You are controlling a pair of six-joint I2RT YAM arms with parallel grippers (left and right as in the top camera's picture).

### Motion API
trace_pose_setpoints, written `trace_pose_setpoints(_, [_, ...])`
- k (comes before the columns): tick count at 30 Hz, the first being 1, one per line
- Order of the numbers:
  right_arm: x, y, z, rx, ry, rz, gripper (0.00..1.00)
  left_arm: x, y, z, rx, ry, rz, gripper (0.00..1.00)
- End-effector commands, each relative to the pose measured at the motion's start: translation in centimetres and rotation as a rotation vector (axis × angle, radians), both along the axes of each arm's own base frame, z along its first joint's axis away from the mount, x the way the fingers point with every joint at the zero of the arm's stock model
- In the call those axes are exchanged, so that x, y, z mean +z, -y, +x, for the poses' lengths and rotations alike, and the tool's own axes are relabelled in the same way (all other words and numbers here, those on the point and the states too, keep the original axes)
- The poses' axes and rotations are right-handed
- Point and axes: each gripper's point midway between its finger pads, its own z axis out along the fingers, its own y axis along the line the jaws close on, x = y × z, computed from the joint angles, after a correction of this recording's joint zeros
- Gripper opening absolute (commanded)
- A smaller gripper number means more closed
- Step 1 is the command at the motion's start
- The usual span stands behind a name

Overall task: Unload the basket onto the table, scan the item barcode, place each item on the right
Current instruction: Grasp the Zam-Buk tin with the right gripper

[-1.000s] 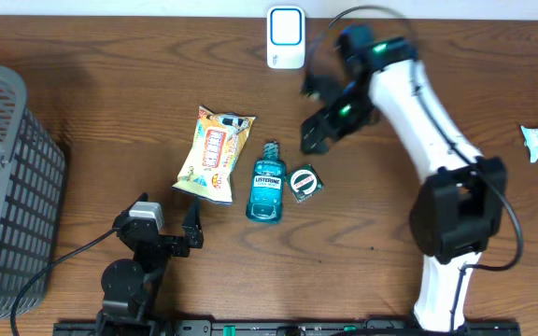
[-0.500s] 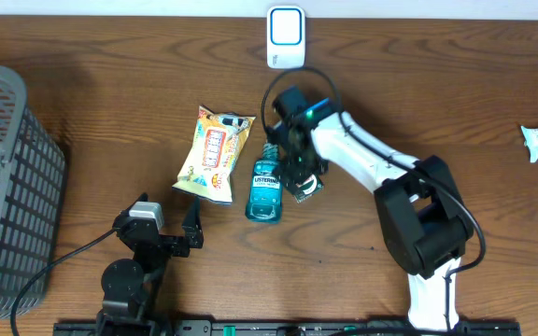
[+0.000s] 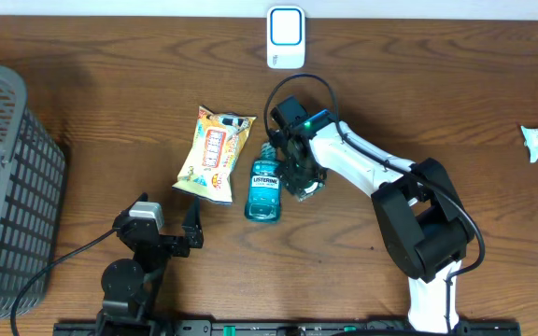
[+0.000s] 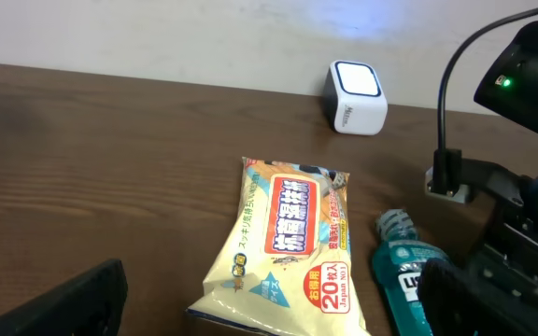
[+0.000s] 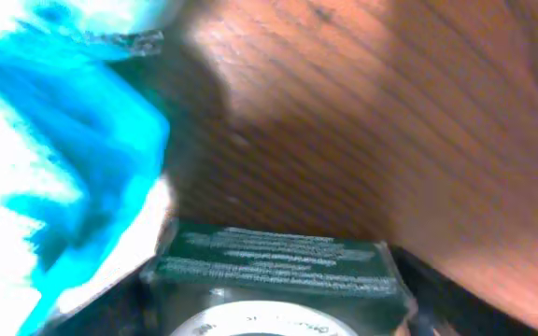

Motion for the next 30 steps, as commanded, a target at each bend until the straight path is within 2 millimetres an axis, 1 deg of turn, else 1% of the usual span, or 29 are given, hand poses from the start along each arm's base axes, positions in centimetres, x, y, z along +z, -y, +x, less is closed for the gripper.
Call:
trace_pose_setpoints(1, [-1.4,1.1,-1.0,-0.192,-0.034,-0.043,0.59,-1.4,0.0,-0.1,-0.003,-0.039,0.013,0.98])
trace_pose_setpoints(2, [-1.4,1.5,-0.9,-0.242,-0.029,-0.054,0.57,-1.4,0.0,-0.1,-0.003,-0.039,0.013,0.98])
trace_pose_setpoints(3, [-1.3,1.9,-0.8,-0.283,-0.027,-0.064,0.52,-1.4,0.0,-0.1,-0.003,-0.039,0.013,0.98])
trace_pose_setpoints(4, [-1.2,2.4,-0.7,-0.332,-0.028,-0.075,0.51,-1.4,0.0,-0.1,-0.003,-0.039,0.013,0.98])
trace_pose_setpoints(8, [-0.8,4.1,-0.3,-0.485,-0.042,-0.096,0.5,-1.4,0.0,-0.1,-0.003,-0.039,0.013,0.98])
trace_pose_setpoints(14, [0.1,6.7,1.4,-0.657,-0.04,-0.088,0.49,-1.4,0.0,-0.1,-0.003,-0.039,0.013,0.98])
trace_pose_setpoints(16, [0.8,7.4,2.1,-0.681,-0.033,-0.079,0.55,-1.4,0.0,-0.1,-0.003,-0.039,0.013,0.98])
trace_pose_setpoints(19, [2.4,8.2,3.0,-0.711,-0.024,-0.07,0.63,-1.4,0.0,-0.1,-0.003,-0.039,0.013,0.98])
trace_pose_setpoints(20, [3.0,8.5,3.3,-0.718,-0.02,-0.067,0.72,-1.4,0.0,-0.1,-0.003,-0.039,0.013,0.98])
trace_pose_setpoints(21, [3.6,8.6,3.5,-0.723,-0.017,-0.062,0.88,-1.4,0.0,-0.1,-0.003,-0.039,0.013,0.98])
trace_pose_setpoints(22, [4.1,8.4,3.7,-0.726,-0.017,-0.049,0.99,-1.4,0.0,-0.1,-0.003,-0.039,0.013,0.98])
trace_pose_setpoints(24, [4.7,7.6,3.9,-0.705,-0.035,0.002,0.99,-1.4,0.0,-0.1,-0.003,-0.039,0.013,0.98])
trace_pose_setpoints(26, [4.7,6.5,3.4,-0.611,-0.086,0.05,0.99,-1.4,0.0,-0.1,-0.003,-0.039,0.013,0.98])
trace_pose_setpoints(28, [4.5,6.2,2.8,-0.511,-0.106,0.051,0.99,-1.4,0.0,-0.1,-0.003,-0.039,0.013,0.98])
trace_pose_setpoints(30, [4.0,6.5,1.9,-0.449,-0.127,0.026,0.99,-1.4,0.0,-0.1,-0.003,-0.039,0.013,0.98])
